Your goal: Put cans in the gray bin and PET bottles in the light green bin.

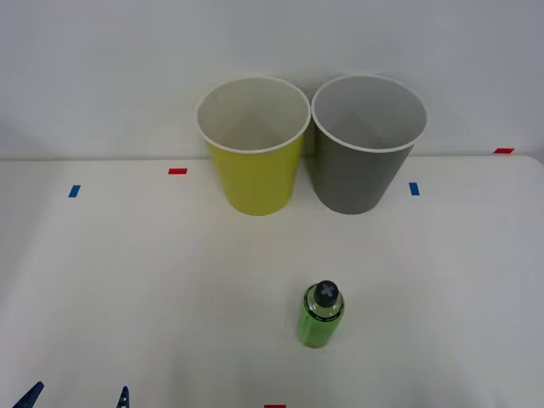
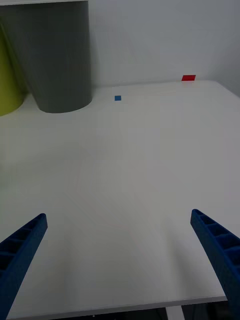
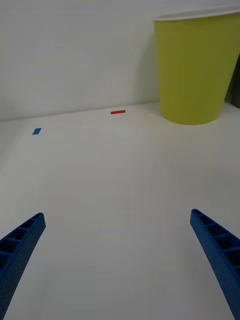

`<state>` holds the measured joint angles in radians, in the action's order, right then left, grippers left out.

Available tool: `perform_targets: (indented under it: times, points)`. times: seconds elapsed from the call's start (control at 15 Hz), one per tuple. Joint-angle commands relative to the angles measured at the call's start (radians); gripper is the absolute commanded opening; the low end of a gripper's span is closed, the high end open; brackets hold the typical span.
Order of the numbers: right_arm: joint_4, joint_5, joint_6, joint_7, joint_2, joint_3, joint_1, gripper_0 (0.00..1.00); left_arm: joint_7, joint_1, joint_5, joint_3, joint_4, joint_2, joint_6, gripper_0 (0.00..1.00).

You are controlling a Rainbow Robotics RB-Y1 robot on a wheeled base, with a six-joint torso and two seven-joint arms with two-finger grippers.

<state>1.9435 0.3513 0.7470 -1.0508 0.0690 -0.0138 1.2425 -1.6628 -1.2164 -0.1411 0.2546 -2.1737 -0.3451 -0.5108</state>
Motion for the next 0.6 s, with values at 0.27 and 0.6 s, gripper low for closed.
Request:
perform_targets:
  times: [0.27, 0.6]
  points:
    - [0.000, 0.000, 0.000, 0.000, 0.000, 0.000, 0.000, 1.00, 0.000, 0.000, 0.000, 0.000, 0.000, 0.000, 0.000, 1.00]
    - [0.000, 0.000, 0.000, 0.000, 0.000, 0.000, 0.000, 1.00, 0.000, 0.000, 0.000, 0.000, 0.000, 0.000, 0.000, 1.00]
